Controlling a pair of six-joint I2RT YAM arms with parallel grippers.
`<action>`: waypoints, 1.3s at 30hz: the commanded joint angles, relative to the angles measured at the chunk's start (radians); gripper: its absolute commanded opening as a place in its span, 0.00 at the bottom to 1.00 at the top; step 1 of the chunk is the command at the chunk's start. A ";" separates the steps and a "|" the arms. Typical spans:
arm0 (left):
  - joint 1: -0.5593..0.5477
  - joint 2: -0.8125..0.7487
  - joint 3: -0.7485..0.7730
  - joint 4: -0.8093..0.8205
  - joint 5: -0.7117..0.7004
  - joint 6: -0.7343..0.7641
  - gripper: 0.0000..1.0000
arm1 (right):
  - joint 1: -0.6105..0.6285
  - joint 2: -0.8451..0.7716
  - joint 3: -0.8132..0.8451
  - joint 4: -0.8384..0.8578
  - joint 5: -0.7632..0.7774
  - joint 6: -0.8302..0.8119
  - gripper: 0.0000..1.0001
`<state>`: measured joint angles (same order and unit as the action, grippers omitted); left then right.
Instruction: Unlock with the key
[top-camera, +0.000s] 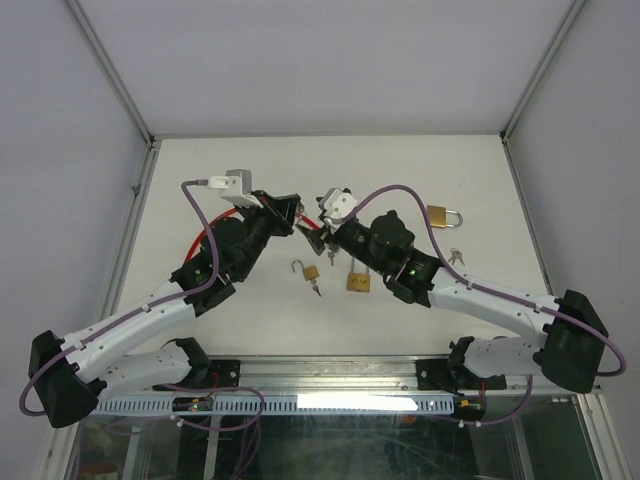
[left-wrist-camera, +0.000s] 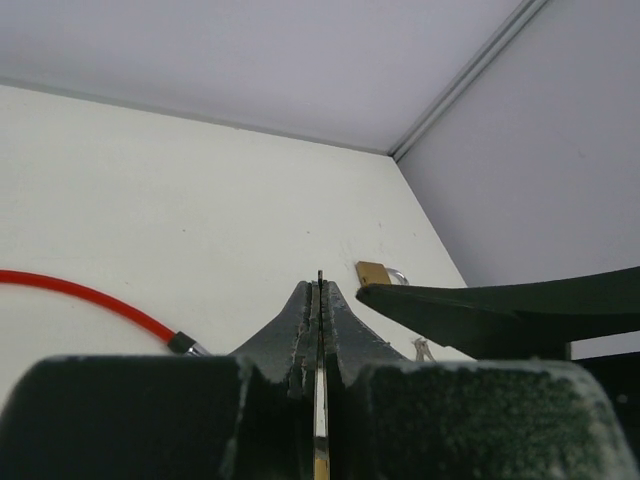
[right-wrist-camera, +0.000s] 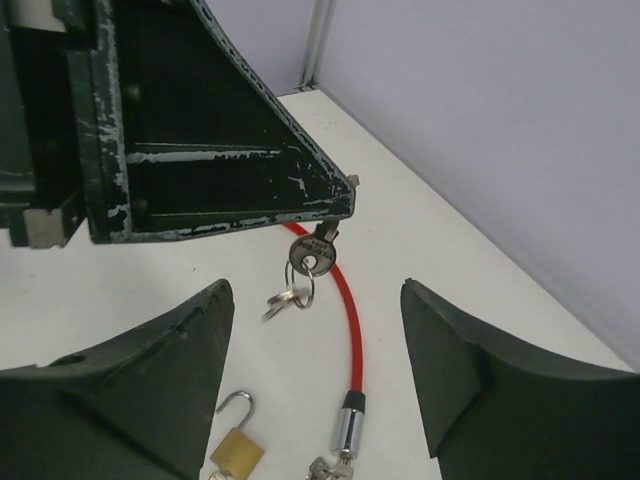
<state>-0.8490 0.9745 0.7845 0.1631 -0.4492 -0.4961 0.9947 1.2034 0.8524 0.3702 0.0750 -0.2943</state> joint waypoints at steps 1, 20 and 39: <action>-0.040 0.019 0.061 0.049 -0.141 -0.031 0.00 | 0.013 0.031 -0.002 0.217 0.095 -0.094 0.66; -0.067 0.071 0.090 0.017 -0.207 -0.153 0.00 | 0.039 0.130 -0.007 0.262 0.164 -0.152 0.44; -0.063 0.042 0.093 -0.042 -0.171 -0.185 0.41 | -0.021 0.003 -0.063 0.194 0.026 0.116 0.00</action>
<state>-0.9043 1.0721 0.8577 0.0906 -0.6266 -0.6910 1.0107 1.3106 0.8013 0.5526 0.2012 -0.3321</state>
